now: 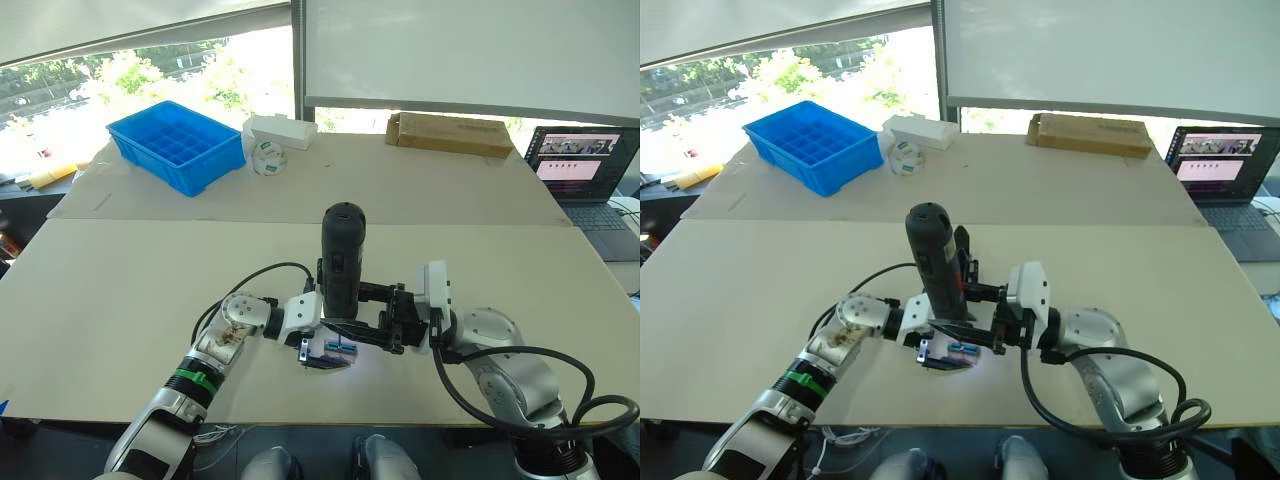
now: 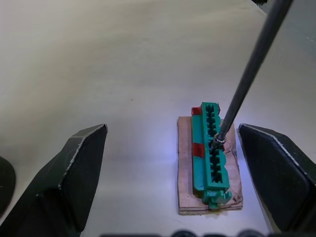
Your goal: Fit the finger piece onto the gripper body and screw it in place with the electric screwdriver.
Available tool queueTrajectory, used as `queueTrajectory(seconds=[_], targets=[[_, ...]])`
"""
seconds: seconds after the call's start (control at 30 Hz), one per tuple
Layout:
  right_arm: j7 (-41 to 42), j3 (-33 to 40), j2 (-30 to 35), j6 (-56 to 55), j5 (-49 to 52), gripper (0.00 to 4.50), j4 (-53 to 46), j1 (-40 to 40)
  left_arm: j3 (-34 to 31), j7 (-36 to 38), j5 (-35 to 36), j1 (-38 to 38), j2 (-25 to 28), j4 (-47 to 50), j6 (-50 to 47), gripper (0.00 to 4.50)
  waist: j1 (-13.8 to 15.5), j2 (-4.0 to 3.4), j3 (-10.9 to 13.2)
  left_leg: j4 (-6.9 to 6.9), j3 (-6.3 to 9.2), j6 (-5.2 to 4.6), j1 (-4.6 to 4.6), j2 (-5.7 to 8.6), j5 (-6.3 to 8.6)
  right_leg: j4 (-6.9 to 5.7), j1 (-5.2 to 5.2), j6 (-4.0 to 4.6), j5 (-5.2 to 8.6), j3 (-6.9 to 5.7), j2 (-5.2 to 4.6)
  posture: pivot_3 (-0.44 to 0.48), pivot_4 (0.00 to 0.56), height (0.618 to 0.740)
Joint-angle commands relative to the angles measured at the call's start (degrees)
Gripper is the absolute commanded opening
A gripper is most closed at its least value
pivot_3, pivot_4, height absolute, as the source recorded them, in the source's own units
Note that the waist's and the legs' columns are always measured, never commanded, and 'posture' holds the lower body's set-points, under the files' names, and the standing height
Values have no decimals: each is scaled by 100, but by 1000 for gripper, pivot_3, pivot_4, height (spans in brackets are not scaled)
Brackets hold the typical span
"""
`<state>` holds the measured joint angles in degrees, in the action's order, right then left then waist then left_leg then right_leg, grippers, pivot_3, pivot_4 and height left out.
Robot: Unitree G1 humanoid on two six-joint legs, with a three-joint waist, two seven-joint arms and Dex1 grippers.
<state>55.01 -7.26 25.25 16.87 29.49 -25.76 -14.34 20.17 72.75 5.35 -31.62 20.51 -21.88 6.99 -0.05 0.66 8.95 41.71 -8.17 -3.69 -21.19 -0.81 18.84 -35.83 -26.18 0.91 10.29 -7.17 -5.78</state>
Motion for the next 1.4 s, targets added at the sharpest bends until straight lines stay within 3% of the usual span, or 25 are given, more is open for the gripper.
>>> queueTrajectory(seconds=[0.03,0.77,1.13,1.4], targets=[[28,34,-9,-138,159,1919,-288,-38,-24,-29,-21,-110,-32,1,102,4500,1,0,0,0,0,0,0,0,0,0,0,0,0,0,0,0,150,738],[-78,106,19,-55,244,1919,-278,-316,-78,32,86,-105,13,112,35,4500,-2,0,0,0,0,0,0,0,0,-1,0,0,0,0,0,0,150,738],[-324,279,154,406,710,1919,-511,-591,-260,159,509,88,310,1103,-596,4500,-11,0,0,1,1,0,0,0,0,-2,0,0,0,0,-1,0,150,738],[-532,535,351,871,1127,1919,-600,-942,-625,164,895,585,939,1983,-1148,4500,-47,0,0,0,2,0,1,-2,0,-3,-1,1,0,1,-2,0,150,738]])
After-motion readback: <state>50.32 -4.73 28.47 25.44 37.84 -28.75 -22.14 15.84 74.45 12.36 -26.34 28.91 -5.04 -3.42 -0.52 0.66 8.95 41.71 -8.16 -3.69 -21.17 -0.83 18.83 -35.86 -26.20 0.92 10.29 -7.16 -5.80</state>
